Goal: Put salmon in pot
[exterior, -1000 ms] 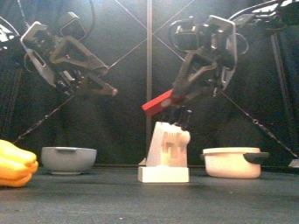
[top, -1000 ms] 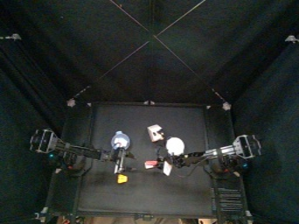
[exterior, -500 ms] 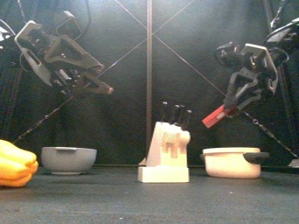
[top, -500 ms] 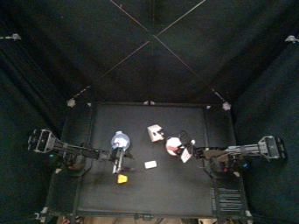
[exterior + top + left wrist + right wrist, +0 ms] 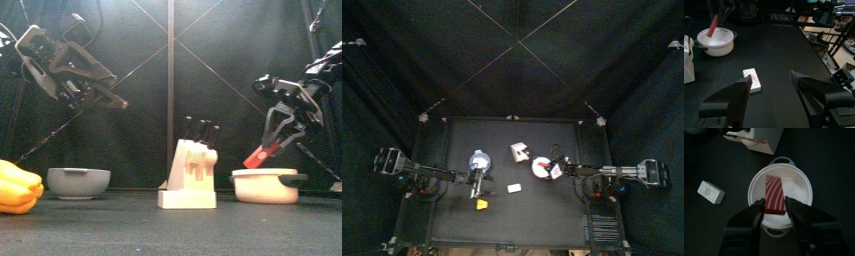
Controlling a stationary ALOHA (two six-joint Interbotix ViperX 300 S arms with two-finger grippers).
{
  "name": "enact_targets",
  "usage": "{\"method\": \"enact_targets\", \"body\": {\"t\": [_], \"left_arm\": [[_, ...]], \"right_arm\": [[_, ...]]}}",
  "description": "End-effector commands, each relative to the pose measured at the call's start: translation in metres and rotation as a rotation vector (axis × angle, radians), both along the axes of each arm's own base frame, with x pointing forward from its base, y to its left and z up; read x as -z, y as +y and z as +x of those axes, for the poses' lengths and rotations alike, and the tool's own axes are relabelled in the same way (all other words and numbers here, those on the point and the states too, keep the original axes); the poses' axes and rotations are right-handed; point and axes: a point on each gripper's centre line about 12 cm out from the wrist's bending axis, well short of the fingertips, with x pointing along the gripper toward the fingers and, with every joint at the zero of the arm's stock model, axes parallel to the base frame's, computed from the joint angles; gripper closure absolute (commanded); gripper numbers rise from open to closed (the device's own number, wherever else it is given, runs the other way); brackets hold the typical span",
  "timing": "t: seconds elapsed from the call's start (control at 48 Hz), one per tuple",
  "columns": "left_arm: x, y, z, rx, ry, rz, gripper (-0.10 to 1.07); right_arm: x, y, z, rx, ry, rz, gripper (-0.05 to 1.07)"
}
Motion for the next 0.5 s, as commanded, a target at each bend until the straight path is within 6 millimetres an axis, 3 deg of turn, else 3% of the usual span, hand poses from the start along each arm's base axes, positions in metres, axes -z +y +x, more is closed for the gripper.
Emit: {"method": "enact_targets", "body": {"t": [0.0, 0.188, 0.479], "left_arm": [[-0.0067, 0.0003, 0.0025, -0.002, -0.027, -0.004, 0.03], [-0.0062, 0.0003, 0.0021, -0.002, -0.026, -0.004, 0.03], [-0.0062, 0.0007, 0.0022, -0.003, -0.026, -0.004, 0.03]], "right_arm": [[-0.0036, -0.0010, 0.0029, 0.003, -0.016, 0.003, 0.18], [0.0030, -0.0005, 0.0046, 0.012, 0.007, 0.025, 0.04], [0.0056, -0.0009, 0.0087, 0.013, 0.022, 0.031, 0.04]]}}
